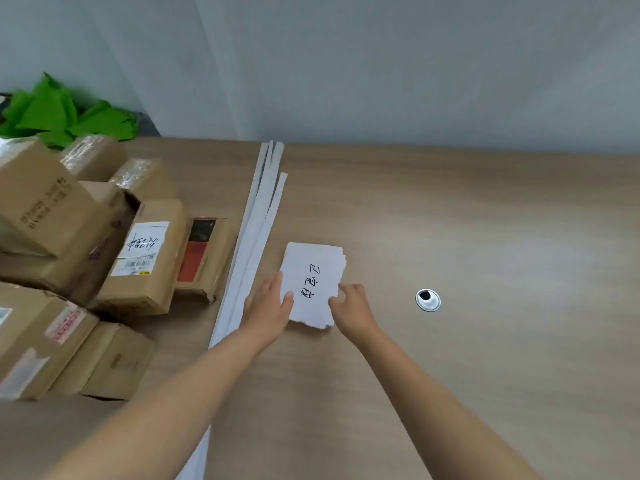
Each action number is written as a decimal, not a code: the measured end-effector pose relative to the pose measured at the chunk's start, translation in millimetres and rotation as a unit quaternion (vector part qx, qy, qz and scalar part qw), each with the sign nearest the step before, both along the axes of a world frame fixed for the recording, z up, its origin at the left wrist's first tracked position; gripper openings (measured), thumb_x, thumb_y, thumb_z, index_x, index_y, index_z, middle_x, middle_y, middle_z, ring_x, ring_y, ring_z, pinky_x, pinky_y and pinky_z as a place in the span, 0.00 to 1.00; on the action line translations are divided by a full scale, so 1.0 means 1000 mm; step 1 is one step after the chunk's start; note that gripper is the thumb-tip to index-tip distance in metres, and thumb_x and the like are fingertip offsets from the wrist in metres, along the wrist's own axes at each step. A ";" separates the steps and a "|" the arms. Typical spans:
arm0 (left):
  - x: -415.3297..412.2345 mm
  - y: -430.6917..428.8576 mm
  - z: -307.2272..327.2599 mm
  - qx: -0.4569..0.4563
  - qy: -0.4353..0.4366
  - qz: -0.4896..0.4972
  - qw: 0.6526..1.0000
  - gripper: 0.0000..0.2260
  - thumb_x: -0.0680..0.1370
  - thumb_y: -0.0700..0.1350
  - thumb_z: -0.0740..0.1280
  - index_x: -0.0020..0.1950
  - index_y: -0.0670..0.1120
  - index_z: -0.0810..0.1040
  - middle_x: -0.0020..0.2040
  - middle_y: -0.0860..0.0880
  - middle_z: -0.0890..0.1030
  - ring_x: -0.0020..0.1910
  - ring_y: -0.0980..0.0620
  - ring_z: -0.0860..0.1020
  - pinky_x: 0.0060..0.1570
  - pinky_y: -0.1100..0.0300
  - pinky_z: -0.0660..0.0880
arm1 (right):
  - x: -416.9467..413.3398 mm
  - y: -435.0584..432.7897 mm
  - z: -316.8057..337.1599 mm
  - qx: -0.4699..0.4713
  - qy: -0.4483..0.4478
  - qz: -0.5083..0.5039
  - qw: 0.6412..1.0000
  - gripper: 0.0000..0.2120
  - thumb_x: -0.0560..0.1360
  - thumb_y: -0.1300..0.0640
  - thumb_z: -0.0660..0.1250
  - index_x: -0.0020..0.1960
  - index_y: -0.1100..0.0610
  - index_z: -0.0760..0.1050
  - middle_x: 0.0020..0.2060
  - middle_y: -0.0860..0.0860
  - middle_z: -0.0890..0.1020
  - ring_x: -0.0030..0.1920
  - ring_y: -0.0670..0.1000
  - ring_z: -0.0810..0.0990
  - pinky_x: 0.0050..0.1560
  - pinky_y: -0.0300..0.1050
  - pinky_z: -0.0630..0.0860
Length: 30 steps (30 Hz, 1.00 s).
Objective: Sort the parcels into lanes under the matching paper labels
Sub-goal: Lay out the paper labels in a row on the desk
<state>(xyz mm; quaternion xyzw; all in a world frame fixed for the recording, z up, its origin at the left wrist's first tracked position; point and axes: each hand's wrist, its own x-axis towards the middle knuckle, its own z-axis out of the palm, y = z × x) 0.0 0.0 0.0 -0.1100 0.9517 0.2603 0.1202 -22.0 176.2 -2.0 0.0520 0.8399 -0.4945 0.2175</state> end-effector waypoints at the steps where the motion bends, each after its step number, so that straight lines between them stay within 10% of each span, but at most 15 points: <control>1: -0.009 -0.007 -0.009 0.010 -0.004 0.013 1.000 0.24 0.85 0.52 0.52 0.79 0.46 0.57 0.79 0.49 0.60 0.77 0.48 0.59 0.75 0.50 0.57 | -0.007 -0.007 -0.005 0.005 -0.013 -0.001 1.000 0.21 0.81 0.60 0.58 0.73 0.63 0.65 0.69 0.54 0.63 0.61 0.52 0.72 0.55 0.40 0.69; 5: -0.044 -0.030 -0.038 0.048 -0.052 0.050 0.996 0.21 0.84 0.51 0.53 0.66 0.37 0.72 0.68 0.41 0.72 0.67 0.42 0.68 0.64 0.47 0.69 | -0.029 -0.021 -0.027 0.005 -0.056 0.005 0.998 0.19 0.78 0.57 0.61 0.68 0.58 0.68 0.64 0.54 0.62 0.67 0.51 0.60 0.66 0.47 0.69; 14: -0.051 -0.036 -0.079 0.086 -0.046 0.103 0.990 0.17 0.83 0.44 0.55 0.34 0.42 0.66 0.53 0.35 0.74 0.45 0.45 0.70 0.44 0.55 0.67 | -0.045 -0.024 -0.059 0.016 -0.123 -0.053 0.991 0.18 0.78 0.55 0.62 0.66 0.57 0.68 0.60 0.51 0.61 0.67 0.53 0.64 0.69 0.53 0.70; 24: -0.016 -0.038 -0.043 0.115 0.039 0.118 0.986 0.16 0.83 0.41 0.57 0.35 0.45 0.69 0.41 0.49 0.70 0.49 0.46 0.70 0.38 0.60 0.65 | -0.031 -0.016 -0.035 -0.041 -0.139 -0.114 0.983 0.21 0.66 0.51 0.64 0.55 0.60 0.75 0.63 0.55 0.71 0.58 0.55 0.75 0.43 0.43 0.71; 28: -0.007 -0.033 -0.016 0.146 0.081 0.102 0.981 0.12 0.82 0.38 0.61 0.58 0.47 0.83 0.49 0.48 0.76 0.54 0.47 0.73 0.51 0.60 0.67 | -0.017 -0.001 -0.003 -0.067 -0.092 -0.117 0.987 0.22 0.74 0.59 0.64 0.67 0.55 0.67 0.62 0.52 0.67 0.60 0.54 0.75 0.57 0.51 0.77; 30: -0.004 -0.028 0.004 0.160 0.091 0.099 0.978 0.13 0.80 0.37 0.62 0.47 0.55 0.78 0.45 0.48 0.76 0.47 0.49 0.72 0.46 0.59 0.66 | -0.011 0.009 0.018 -0.087 -0.079 -0.105 0.988 0.26 0.76 0.61 0.64 0.72 0.50 0.62 0.59 0.53 0.71 0.56 0.53 0.77 0.56 0.52 0.79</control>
